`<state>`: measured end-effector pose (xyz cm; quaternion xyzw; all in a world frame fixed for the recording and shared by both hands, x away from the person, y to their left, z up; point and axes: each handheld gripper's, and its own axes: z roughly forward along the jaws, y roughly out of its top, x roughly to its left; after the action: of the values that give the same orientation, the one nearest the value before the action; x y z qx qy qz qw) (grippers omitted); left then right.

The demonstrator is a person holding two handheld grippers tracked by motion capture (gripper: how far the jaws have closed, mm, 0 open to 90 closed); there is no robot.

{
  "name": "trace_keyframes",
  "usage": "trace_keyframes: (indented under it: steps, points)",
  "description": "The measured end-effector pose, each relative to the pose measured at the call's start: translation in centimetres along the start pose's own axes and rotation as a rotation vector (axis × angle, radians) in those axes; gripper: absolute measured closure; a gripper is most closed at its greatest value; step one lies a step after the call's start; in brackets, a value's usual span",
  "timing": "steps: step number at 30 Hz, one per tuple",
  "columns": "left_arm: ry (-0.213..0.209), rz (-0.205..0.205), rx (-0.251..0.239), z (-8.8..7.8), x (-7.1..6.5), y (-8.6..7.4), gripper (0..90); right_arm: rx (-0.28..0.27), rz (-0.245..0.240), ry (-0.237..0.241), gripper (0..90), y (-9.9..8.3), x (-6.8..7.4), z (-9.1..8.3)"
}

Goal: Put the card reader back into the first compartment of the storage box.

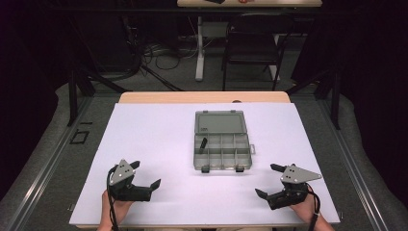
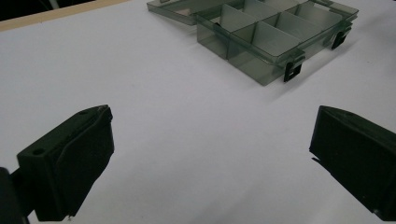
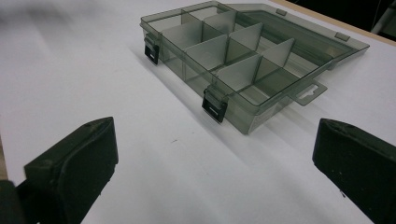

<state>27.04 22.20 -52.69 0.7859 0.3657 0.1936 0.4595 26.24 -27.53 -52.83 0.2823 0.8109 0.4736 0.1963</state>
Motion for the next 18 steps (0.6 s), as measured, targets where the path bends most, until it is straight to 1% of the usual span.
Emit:
trace_keyframes:
  steps: [3, 4, 5, 8, 11, 18]
  points:
    - [0.002, 0.004, -0.007, -0.1, -0.1, -0.3, 0.0, -0.002, 0.0, -0.001, 0.0, 0.0, 0.0, 0.0]
    - [0.005, 0.002, -0.017, -0.2, -0.1, -0.4, 0.0, -0.006, 0.002, -0.002, 0.0, 0.0, 0.0, 0.1]
    - [0.013, 0.008, -0.016, -0.3, -0.1, -0.5, 0.0, -0.006, 0.002, -0.002, 0.0, 0.0, 0.0, 0.1]
    - [0.015, 0.001, -0.026, -0.3, -0.2, -0.8, 0.0, -0.003, 0.003, -0.001, 0.0, 0.0, 0.0, 0.1]
    - [0.017, 0.015, -0.02, -0.3, -0.4, -1.1, 0.0, -0.002, 0.003, 0.001, 0.0, 0.0, 0.0, 0.1]
    - [-0.002, 0.039, 0.007, -0.1, -0.8, -1.6, 0.0, -0.003, 0.005, 0.0, 0.0, 0.0, 0.0, 0.0]
